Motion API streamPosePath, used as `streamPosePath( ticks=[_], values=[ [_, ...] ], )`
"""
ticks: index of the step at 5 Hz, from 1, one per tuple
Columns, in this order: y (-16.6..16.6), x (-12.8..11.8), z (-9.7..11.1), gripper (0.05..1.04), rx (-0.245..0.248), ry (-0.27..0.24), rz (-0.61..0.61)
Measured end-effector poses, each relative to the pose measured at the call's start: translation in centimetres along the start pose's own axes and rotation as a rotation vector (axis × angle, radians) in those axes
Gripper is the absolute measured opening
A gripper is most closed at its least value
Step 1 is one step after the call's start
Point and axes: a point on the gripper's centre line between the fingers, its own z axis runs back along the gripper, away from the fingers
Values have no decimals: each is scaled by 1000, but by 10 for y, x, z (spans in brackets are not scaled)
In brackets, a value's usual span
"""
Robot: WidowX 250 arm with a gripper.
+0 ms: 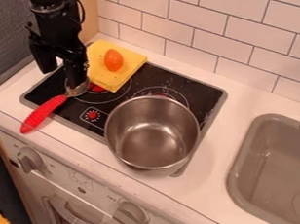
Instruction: Move the silver pot to the upper right corner of the stove
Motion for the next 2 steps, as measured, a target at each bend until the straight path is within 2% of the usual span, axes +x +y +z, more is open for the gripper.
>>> streamPosePath(
  ticks=[1,2],
  values=[
    [-4,-4,-8,1001,-20,24,5],
    [-26,-4,-1,1000,-34,13,-46]
  ],
)
